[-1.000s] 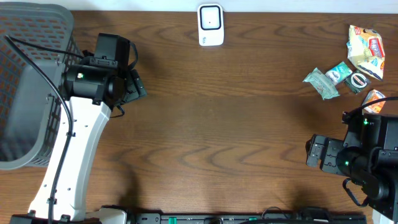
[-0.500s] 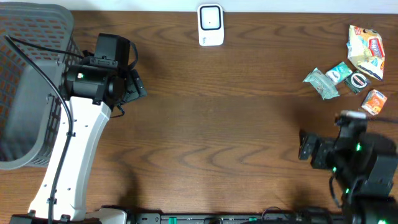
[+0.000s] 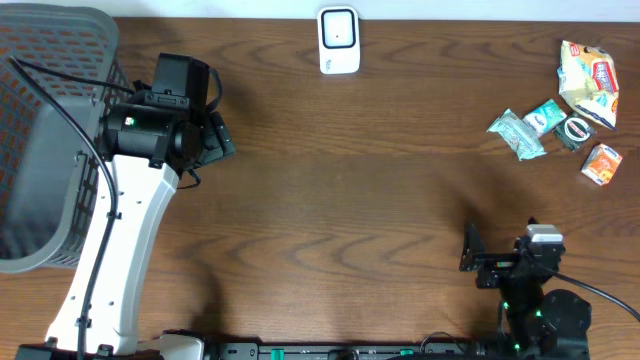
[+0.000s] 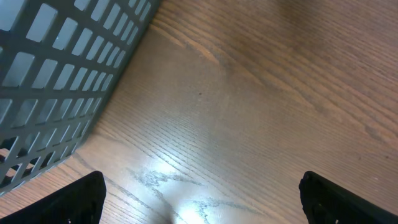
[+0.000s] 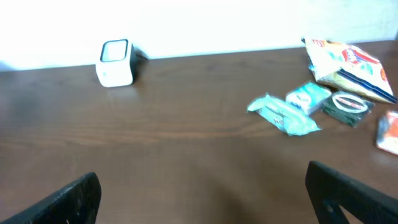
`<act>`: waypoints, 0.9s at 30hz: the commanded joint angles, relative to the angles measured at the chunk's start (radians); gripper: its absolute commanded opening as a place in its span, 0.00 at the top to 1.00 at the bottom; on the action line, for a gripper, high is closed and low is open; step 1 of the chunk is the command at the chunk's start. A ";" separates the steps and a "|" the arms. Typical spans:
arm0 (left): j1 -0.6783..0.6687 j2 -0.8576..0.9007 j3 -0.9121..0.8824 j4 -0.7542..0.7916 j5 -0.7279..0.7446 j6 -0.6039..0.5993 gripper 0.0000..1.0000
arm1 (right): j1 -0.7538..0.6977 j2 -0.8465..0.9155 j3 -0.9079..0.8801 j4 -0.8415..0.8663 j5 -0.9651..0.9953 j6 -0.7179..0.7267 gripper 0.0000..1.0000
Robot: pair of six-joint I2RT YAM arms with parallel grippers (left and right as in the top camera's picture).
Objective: Scan the item barcode
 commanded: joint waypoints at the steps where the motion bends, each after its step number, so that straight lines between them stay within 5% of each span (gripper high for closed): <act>1: 0.004 0.002 -0.001 -0.005 -0.013 -0.009 0.02 | 0.017 -0.010 -0.068 0.077 -0.020 -0.012 0.01; 21: 0.004 0.002 -0.001 -0.005 -0.013 -0.009 0.02 | 0.057 -0.010 -0.296 0.574 0.000 -0.014 0.01; 27: 0.004 0.002 -0.001 -0.005 -0.013 -0.009 0.02 | 0.057 -0.010 -0.296 0.537 0.000 -0.031 0.01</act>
